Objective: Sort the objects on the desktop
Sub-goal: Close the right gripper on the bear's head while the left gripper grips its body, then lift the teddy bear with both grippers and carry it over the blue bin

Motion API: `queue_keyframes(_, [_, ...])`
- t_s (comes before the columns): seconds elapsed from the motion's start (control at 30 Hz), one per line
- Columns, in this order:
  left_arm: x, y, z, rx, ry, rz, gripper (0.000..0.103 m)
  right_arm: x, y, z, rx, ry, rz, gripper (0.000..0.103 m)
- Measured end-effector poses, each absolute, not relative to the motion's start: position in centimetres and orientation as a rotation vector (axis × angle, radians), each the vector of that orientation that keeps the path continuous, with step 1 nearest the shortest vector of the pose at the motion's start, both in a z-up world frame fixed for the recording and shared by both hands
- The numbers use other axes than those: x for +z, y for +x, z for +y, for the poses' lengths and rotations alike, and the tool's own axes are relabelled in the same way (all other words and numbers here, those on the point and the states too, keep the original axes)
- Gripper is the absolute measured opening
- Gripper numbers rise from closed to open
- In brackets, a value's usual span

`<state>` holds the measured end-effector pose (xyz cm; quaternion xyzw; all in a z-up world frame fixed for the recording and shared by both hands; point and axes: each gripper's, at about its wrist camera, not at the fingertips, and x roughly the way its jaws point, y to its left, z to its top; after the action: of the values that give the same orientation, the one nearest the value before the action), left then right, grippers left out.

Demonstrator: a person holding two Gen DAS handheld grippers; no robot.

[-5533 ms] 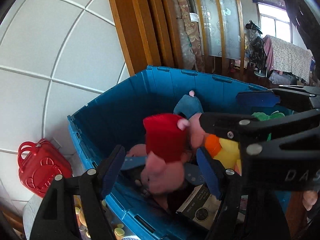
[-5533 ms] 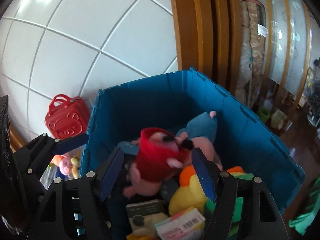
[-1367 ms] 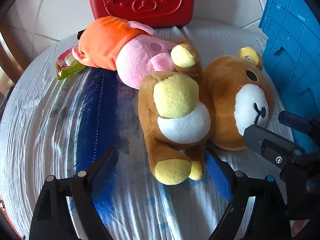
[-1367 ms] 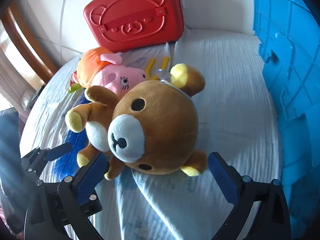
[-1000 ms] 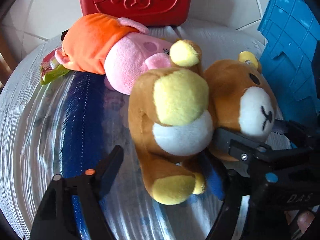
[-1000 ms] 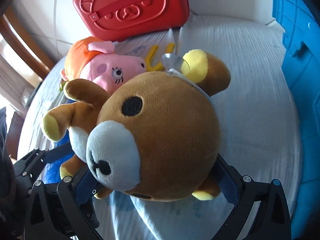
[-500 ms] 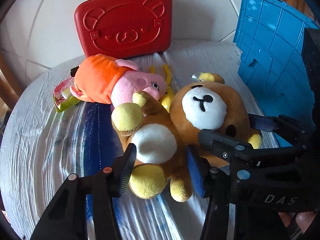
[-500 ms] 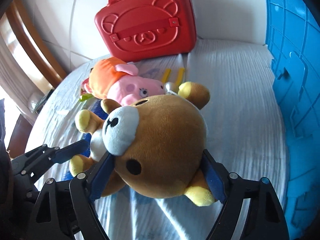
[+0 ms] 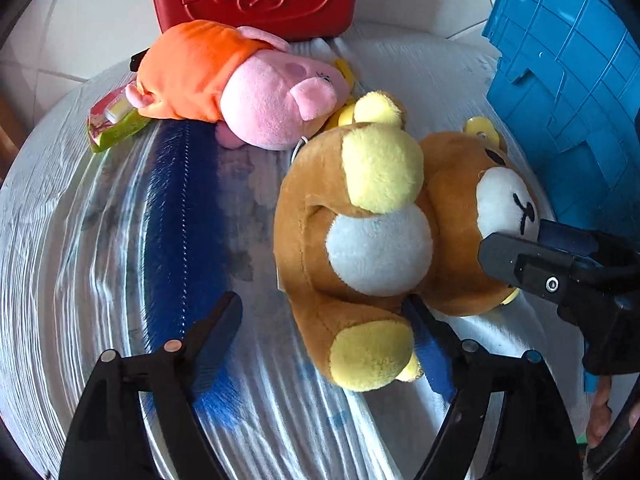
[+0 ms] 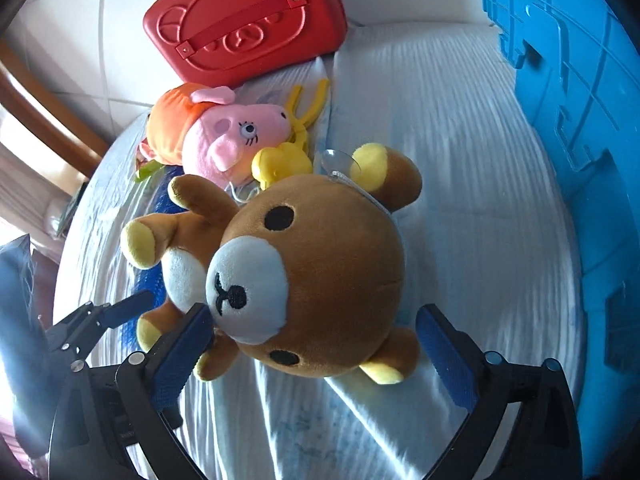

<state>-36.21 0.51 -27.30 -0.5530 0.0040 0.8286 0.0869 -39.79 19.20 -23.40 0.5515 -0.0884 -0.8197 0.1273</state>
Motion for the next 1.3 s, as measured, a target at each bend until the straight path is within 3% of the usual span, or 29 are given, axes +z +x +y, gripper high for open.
queue_keyframes(0.1, [-28.0, -37.1, 0.7, 2.445, -1.650, -0.019, 0.090, -24.5, -40.7, 18.7, -2.377, 1.637, -0.220, 0.103])
queue_keyframes(0.2, [-29.0, -37.6, 1.4, 2.433, -1.639, 0.007, 0.091, -26.5, -41.7, 18.5, -2.313, 1.655, -0.255, 0.103])
queue_keyframes(0.23, [-29.3, -37.7, 1.7, 2.436, -1.632, 0.028, 0.085, -26.8, -41.9, 18.5, -2.312, 1.638, -0.266, 0.103])
queue_keyframes(0.27, [-29.5, -37.7, 1.8, 2.417, -1.623, 0.019, 0.070, -26.9, -42.0, 18.6, -2.318, 1.612, -0.270, 0.103])
queue_keyframes(0.4, [-29.0, -37.0, 2.2, 2.448, -1.592, 0.051, 0.068, -26.2, -41.6, 18.4, -2.330, 1.563, -0.208, 0.096])
queue_keyframes(0.6, [-25.2, -35.3, 2.1, 2.515, -1.500, 0.075, 0.068, -23.4, -40.0, 18.7, -2.374, 1.473, -0.221, 0.095])
queue_keyframes(1.0, [-9.8, -31.7, 0.8, 2.691, -1.137, 0.145, 0.068, -9.1, -36.9, 17.3, -2.525, 1.140, -0.180, 0.095])
queue_keyframes(1.3, [2.6, -29.9, 6.1, 2.678, -0.826, 0.226, 0.069, 3.9, -32.4, 20.5, -2.738, 0.889, -0.157, 0.095])
